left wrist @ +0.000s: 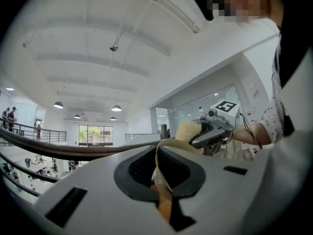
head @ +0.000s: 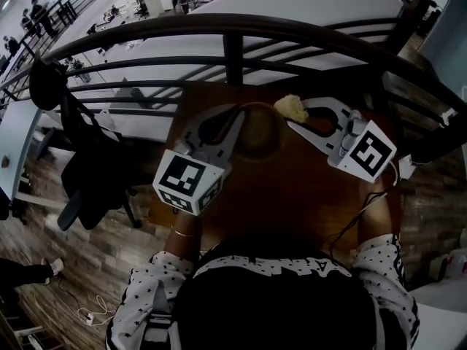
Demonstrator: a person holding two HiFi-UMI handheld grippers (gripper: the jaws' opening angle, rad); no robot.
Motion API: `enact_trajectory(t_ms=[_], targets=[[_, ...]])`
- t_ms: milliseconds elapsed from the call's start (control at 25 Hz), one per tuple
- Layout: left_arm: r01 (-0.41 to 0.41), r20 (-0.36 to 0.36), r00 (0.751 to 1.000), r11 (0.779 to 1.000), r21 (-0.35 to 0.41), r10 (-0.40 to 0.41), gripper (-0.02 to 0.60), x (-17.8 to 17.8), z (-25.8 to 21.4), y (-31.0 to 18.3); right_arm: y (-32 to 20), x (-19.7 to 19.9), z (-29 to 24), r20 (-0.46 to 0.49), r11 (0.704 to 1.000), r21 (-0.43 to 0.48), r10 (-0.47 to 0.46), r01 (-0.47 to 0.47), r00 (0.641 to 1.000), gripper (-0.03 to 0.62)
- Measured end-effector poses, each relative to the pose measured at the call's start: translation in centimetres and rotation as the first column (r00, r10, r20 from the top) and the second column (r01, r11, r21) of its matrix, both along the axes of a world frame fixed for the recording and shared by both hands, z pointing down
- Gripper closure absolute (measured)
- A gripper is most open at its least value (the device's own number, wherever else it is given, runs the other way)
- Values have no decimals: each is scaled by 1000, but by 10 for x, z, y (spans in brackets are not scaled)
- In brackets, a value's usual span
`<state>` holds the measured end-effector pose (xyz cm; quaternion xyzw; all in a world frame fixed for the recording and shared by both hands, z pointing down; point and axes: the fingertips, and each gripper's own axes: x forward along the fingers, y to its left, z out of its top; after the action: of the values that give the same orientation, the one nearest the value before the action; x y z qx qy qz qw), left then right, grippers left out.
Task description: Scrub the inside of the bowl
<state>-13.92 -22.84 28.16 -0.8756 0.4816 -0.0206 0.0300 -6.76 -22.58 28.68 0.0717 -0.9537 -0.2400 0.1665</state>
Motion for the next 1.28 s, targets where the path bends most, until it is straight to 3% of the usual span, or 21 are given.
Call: enact_trajectory(t_ms=[520,1280], targets=[[78,-117,990,997,1,-77,558,-24,-8,-3,2,-4,-2,116,997,-72,29,-21,993,533],[155,-169,974,988,1,-152,558,-42,-16,-8,8,-4,12,206,987,-149,83,-52,975,534]])
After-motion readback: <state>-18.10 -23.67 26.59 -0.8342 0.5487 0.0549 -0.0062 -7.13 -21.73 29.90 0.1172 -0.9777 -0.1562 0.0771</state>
